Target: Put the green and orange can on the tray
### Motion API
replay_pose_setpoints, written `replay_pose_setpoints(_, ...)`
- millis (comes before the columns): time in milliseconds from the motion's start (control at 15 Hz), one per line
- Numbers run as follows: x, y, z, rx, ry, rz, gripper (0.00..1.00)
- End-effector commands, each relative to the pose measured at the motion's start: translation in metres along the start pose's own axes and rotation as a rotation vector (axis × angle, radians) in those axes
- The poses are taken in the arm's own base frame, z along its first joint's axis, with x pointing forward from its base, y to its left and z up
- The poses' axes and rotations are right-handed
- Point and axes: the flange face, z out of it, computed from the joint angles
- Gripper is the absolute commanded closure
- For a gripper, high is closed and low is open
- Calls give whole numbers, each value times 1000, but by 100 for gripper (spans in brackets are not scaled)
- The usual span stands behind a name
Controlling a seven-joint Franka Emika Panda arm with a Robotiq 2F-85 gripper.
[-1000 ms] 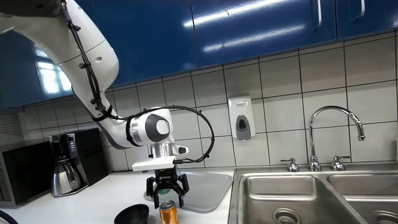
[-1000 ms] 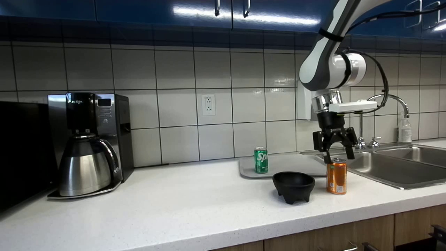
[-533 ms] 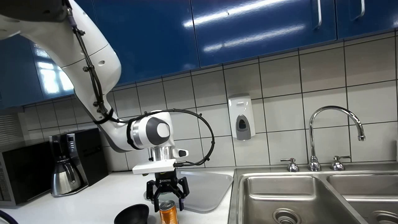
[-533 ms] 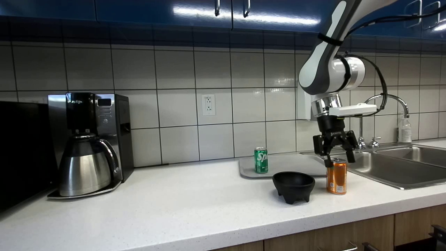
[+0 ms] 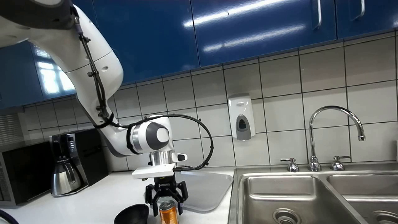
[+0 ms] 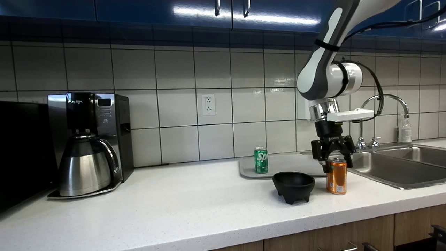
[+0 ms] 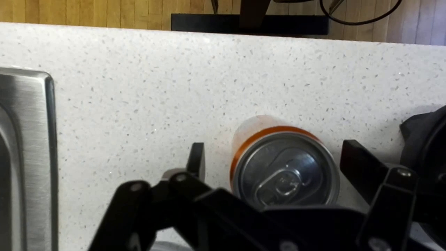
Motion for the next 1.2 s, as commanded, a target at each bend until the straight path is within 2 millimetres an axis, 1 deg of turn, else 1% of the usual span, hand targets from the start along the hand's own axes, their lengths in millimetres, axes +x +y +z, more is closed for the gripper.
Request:
replay_pose_setpoints(0, 5, 3, 5, -13, 0, -19, 0)
replay_pose_setpoints(600, 4, 3, 13, -20, -15, -27, 0)
replay_pose_setpoints(667, 4, 4, 12, -21, -14, -27, 11)
replay_pose_setpoints(733, 4, 4, 12, -22, -12, -29, 26)
replay_pose_setpoints(800, 4, 4, 12, -23, -12, -30, 32)
replay_pose_setpoints(867, 5, 4, 12, -24, -12, -29, 42)
replay_pose_setpoints(1000, 5, 4, 12, -24, -13, -28, 58)
replay_pose_setpoints(1067, 5, 4, 12, -24, -14, -29, 61)
replay_pose_setpoints(1133, 5, 3, 12, -23, -14, -30, 61)
